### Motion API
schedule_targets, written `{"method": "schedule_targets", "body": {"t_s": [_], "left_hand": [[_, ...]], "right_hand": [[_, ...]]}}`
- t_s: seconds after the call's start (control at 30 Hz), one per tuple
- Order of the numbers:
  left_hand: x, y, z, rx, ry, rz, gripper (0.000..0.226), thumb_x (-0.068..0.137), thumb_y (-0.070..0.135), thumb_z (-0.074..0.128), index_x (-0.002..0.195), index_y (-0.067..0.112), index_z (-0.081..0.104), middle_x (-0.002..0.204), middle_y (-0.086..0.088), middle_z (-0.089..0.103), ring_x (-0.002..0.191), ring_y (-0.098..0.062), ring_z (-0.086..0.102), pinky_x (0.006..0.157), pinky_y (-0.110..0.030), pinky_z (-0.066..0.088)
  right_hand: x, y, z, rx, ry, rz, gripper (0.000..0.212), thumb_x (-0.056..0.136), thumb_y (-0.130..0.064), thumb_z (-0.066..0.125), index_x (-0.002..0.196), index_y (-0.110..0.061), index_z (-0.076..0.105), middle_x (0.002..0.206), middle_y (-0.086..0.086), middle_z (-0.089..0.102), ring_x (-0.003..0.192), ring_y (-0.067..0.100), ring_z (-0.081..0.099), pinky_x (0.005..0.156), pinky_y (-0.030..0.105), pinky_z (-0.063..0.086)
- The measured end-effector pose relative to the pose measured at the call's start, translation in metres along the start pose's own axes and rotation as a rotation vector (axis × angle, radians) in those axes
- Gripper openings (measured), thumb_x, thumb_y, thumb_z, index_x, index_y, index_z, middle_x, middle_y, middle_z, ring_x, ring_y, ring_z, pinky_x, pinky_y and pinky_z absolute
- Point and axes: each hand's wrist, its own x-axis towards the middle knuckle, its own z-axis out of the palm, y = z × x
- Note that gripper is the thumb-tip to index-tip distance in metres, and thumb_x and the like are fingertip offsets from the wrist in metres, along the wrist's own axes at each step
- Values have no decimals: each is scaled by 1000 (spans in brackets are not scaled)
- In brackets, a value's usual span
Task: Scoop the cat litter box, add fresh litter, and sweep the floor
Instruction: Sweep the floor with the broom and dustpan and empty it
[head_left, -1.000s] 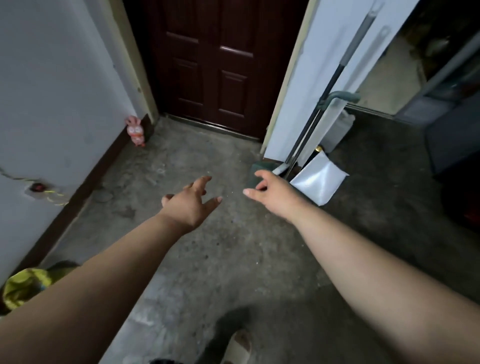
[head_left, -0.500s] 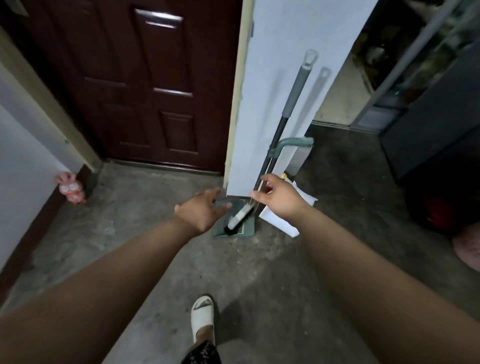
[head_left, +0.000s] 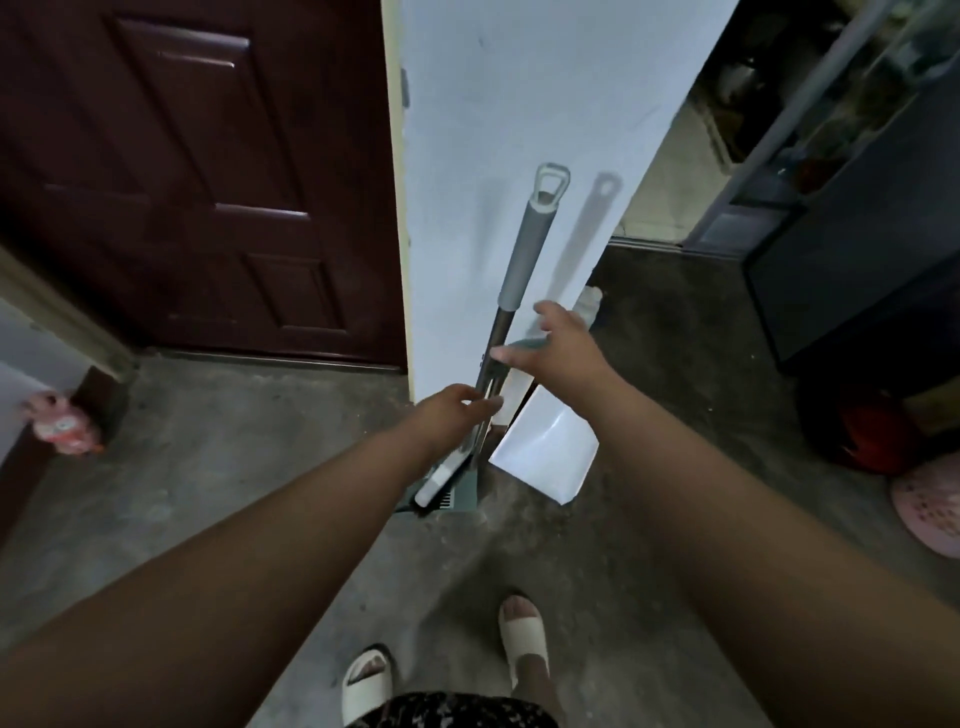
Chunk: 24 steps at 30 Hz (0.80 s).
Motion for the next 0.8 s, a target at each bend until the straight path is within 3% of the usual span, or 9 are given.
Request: {"method": "schedule_targets", "body": {"t_s": [0.07, 0.13, 0.17, 0.27, 0.4, 0.53, 0.67, 0.73, 0.8], "left_hand": [[14, 12, 15, -235, -29, -78, 66, 68, 54, 64, 120, 13, 59, 116, -8, 62, 101, -25, 60, 96, -36, 49], [32, 31, 30, -464, -27, -143, 50, 82, 41, 64, 121, 10, 58, 111, -6, 61, 87, -17, 57, 75, -15, 53], [41, 37, 38, -550, -39, -188, 48, 87, 40, 60, 125, 12, 55, 114, -6, 59, 86, -15, 56, 75, -15, 49], [61, 54, 62, -730, -98, -323, 63, 86, 55, 53, 138, 21, 43, 140, -3, 47, 122, -19, 47, 102, -39, 27], [86, 66, 91, -1013, -14, -350, 59, 92, 51, 45, 145, 27, 32, 153, 2, 30, 143, -20, 24, 115, -43, 16], [100, 72, 97, -1250, 34, -353, 55, 100, 38, 33, 150, 19, 20, 158, -1, 16, 146, -19, 13, 110, -19, 25], [100, 60, 90, -1429, 157, -301, 68, 87, 47, 50, 146, 18, 33, 155, 1, 28, 144, -20, 20, 118, -43, 13], [94, 51, 84, -1444, 235, -261, 62, 86, 41, 53, 141, 15, 42, 151, -3, 35, 142, -25, 27, 117, -43, 18], [83, 48, 75, -1488, 328, -236, 47, 84, 35, 54, 123, 11, 58, 130, -9, 53, 122, -25, 48, 103, -36, 33]], "right_hand": [[20, -2, -5, 32, -52, -76, 83, 70, -41, 79, 139, -19, 38, 136, 4, 40, 124, 19, 43, 104, 39, 40], [42, -10, -14, 88, -122, -163, 72, 71, -35, 80, 132, -18, 44, 124, -3, 48, 115, 13, 48, 100, 32, 42], [50, -12, -19, 140, -152, -187, 65, 72, -30, 81, 126, -19, 47, 114, -10, 52, 108, 9, 50, 96, 29, 44], [74, -19, -29, 304, -315, -243, 56, 74, -17, 80, 123, -24, 53, 100, -19, 57, 98, 4, 54, 89, 24, 47], [96, -26, -33, 283, -525, -323, 9, 79, -13, 74, 83, -16, 66, 90, 10, 67, 84, 15, 59, 77, 31, 48], [99, -28, -29, 260, -616, -385, 24, 79, -21, 74, 66, -11, 58, 71, 12, 64, 67, 18, 54, 64, 28, 44], [93, -40, -16, 298, -664, -424, 29, 75, -25, 77, 62, -12, 56, 56, -3, 58, 53, 8, 50, 61, 27, 41], [84, -53, -7, 333, -670, -426, 31, 74, -28, 79, 61, -16, 53, 54, -7, 56, 47, 4, 48, 59, 27, 41], [68, -70, 1, 338, -637, -440, 34, 72, -36, 79, 61, -19, 51, 59, -3, 59, 47, 6, 47, 56, 27, 40]]}}
